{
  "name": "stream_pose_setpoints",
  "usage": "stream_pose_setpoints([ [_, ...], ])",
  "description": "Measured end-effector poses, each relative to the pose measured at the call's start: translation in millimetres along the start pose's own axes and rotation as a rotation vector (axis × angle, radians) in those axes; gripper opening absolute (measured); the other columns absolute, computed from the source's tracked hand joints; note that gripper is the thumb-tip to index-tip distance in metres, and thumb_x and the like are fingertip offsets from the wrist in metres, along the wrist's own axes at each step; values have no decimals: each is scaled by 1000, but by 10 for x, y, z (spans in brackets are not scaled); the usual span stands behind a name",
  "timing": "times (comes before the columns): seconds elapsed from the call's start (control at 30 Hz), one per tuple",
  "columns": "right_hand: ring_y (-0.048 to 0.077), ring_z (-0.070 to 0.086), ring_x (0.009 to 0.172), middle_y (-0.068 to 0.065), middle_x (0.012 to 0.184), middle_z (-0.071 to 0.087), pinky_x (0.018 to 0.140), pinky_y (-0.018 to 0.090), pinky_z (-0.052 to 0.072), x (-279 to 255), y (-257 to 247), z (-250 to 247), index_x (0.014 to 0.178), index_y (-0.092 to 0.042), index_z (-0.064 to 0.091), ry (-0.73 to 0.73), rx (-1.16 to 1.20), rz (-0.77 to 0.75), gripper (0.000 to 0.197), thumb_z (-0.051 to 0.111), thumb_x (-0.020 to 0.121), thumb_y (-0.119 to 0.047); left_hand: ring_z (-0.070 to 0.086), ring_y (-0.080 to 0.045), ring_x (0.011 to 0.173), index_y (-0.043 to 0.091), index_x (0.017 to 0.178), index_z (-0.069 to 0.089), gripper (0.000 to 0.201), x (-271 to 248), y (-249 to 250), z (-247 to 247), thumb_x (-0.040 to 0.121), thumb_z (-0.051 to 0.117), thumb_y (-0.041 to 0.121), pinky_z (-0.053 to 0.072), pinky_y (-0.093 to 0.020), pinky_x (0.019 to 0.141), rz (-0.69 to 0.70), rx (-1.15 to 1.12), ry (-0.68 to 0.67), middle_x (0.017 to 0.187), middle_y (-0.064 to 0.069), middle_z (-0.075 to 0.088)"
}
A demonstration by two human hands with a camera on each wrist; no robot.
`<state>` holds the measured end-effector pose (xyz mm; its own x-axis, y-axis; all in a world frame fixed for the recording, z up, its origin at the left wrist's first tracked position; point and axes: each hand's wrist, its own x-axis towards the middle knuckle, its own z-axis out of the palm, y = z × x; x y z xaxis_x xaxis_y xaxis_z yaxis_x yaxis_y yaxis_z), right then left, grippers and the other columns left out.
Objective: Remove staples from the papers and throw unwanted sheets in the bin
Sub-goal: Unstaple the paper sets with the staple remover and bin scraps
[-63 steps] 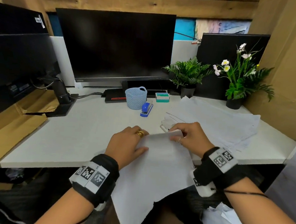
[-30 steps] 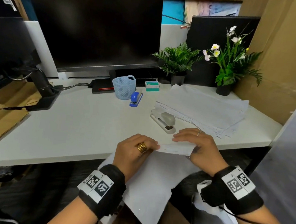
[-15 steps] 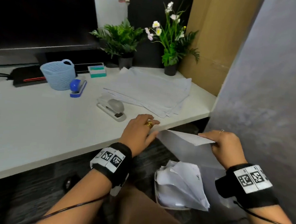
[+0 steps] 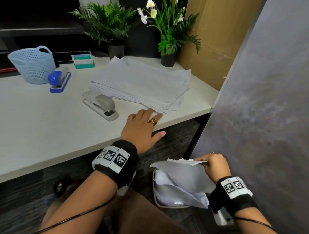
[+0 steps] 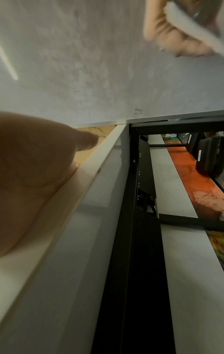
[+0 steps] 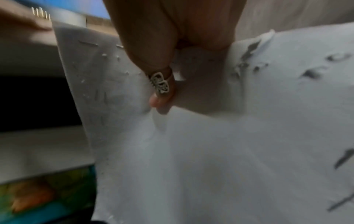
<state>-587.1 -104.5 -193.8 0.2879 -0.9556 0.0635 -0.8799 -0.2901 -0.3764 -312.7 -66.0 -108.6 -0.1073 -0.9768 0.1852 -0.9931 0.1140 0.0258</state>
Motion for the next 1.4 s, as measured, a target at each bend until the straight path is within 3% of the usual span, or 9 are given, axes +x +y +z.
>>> stream_pose_setpoints([
  [0.27,22,55,113,3,121,62,95,24,38,-9,13,902,111,-22,68,-377,-187,74,31,44,91,-19,21,-20,135,30,146,21,83,11,-8,48,77,6,74,19,-37,107,-10,6,15,149,0,25],
  [0.43,21,57,105,0,107,67,102,31,30,87,-67,1170,103,-24,68,-294,-370,-38,33,40,87,-31,28,-23,132,28,144,29,85,11,-14,45,75,15,76,24,-39,103,0,7,29,146,-3,31],
  [0.63,24,60,62,-1,61,61,68,32,44,324,-105,1071,62,-21,53,-165,-347,-166,35,26,73,-42,36,-26,128,26,141,36,82,19,-17,81,76,31,76,30,-41,99,8,5,60,141,-4,39],
  [0.77,30,64,86,6,84,68,81,38,46,326,-33,1238,80,-23,66,-328,-375,-197,20,46,84,-25,37,-27,127,26,139,38,81,12,-9,84,75,35,75,31,-41,97,1,4,73,140,-5,41],
  [0.87,27,51,118,15,126,58,101,30,29,165,55,1545,126,-9,51,-651,-256,28,42,34,100,-38,35,-27,128,27,140,36,82,5,-8,72,74,37,75,26,-40,98,-4,19,61,142,-5,39],
  [0.97,27,50,119,15,124,58,103,32,29,92,108,1563,126,-9,49,-695,-156,145,55,31,97,-52,33,-26,130,27,142,34,84,8,-13,64,73,36,75,23,-40,99,-2,28,46,143,-5,36],
  [1.1,24,58,106,7,111,66,95,31,38,215,-120,1036,118,-16,57,-399,-21,84,53,38,92,-58,29,-25,132,28,143,30,85,7,-4,23,72,34,74,22,-40,101,-4,27,30,145,-4,32],
  [1.23,18,59,75,2,79,64,66,27,43,379,-627,298,90,-14,66,23,163,-98,27,51,94,-36,19,-22,136,31,146,22,84,-4,-10,-56,73,30,73,16,-37,107,1,-9,-5,150,-1,23],
  [1.4,17,54,69,2,74,60,66,21,34,610,-1357,-417,78,-11,65,502,365,-314,19,58,88,-25,30,-19,127,22,128,52,50,-58,-151,-177,87,54,49,21,-23,102,-76,-478,62,134,-1,38],
])
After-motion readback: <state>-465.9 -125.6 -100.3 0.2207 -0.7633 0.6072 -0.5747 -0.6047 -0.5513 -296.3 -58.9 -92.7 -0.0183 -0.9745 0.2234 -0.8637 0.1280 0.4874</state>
